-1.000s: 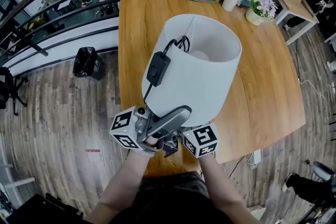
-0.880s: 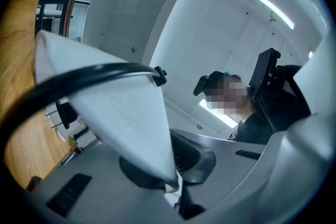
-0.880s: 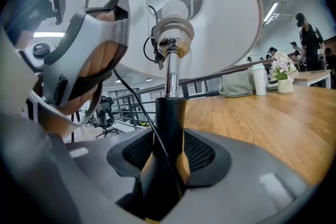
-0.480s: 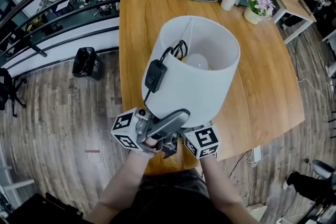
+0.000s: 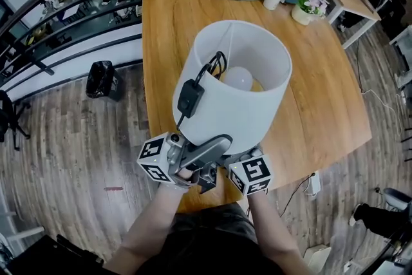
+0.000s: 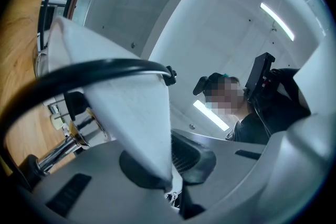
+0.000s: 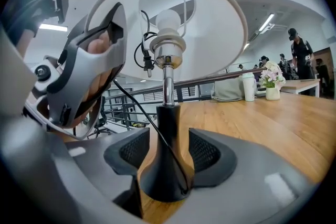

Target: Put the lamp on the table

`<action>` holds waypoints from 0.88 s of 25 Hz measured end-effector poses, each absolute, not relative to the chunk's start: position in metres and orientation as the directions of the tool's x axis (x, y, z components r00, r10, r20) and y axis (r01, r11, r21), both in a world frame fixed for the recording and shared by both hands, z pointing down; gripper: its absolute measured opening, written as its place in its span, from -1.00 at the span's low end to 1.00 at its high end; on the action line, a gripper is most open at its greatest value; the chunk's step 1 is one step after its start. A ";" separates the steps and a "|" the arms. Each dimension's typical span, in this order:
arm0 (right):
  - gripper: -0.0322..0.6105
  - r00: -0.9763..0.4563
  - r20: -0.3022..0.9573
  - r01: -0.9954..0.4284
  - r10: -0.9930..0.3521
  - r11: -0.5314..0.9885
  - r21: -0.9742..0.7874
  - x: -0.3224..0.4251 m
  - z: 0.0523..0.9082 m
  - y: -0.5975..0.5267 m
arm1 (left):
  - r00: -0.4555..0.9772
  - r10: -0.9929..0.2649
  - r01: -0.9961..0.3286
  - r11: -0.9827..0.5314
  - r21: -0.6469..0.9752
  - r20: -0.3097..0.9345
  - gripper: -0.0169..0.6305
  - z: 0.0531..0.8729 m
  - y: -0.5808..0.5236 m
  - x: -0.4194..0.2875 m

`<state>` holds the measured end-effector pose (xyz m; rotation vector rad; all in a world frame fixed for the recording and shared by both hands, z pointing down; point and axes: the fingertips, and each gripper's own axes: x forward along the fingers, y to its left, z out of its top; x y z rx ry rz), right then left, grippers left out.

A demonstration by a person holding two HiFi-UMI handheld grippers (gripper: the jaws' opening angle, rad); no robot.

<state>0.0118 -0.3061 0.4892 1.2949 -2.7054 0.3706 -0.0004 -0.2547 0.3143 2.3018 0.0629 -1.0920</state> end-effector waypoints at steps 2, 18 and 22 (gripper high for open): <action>-0.19 -0.619 0.212 -0.786 -0.756 0.596 -0.164 0.016 0.489 -0.304 | 0.663 -0.192 0.286 -0.828 0.483 -0.723 -0.95 0.316 -0.252 0.000; -0.19 -0.585 0.239 -0.811 -0.775 0.560 -0.169 0.022 0.485 -0.285 | 0.651 -0.185 0.309 -0.821 0.480 -0.736 -0.93 0.323 -0.238 -0.009; -0.19 -0.578 0.238 -0.816 -0.781 0.553 -0.167 0.023 0.485 -0.281 | 0.654 -0.171 0.319 -0.821 0.474 -0.737 -0.92 0.326 -0.233 -0.009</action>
